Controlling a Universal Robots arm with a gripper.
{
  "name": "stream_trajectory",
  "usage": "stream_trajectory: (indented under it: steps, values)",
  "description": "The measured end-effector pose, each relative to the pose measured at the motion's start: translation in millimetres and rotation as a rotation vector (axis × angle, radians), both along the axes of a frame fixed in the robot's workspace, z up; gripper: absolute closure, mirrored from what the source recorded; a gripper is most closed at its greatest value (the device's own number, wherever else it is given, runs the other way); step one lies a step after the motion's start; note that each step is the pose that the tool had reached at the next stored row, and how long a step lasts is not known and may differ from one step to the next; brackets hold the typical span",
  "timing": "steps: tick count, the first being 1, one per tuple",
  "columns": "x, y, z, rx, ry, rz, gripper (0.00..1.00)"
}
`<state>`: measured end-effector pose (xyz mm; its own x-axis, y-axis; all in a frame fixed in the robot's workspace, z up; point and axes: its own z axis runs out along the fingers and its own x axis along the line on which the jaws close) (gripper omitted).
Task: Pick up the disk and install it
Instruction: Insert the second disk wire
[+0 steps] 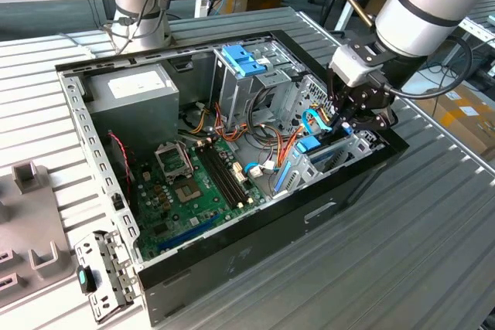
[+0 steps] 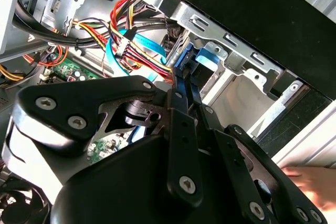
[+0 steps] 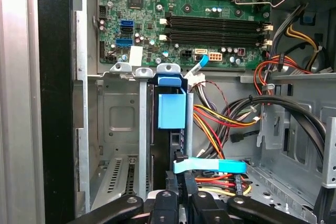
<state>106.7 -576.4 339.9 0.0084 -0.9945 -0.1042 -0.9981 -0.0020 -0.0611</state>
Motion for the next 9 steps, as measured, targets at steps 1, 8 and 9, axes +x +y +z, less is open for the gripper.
stream_trajectory:
  steps: [1, 8, 9]
  values:
    - [0.0, 0.0, -0.1, 0.0002, 0.0, 0.0, 0.84]
    - [0.0, 0.0, -0.2, 0.0003, 0.0, 0.0, 0.76]
    - [0.0, 0.0, -0.2, 0.0003, -0.0001, 0.0, 0.76]
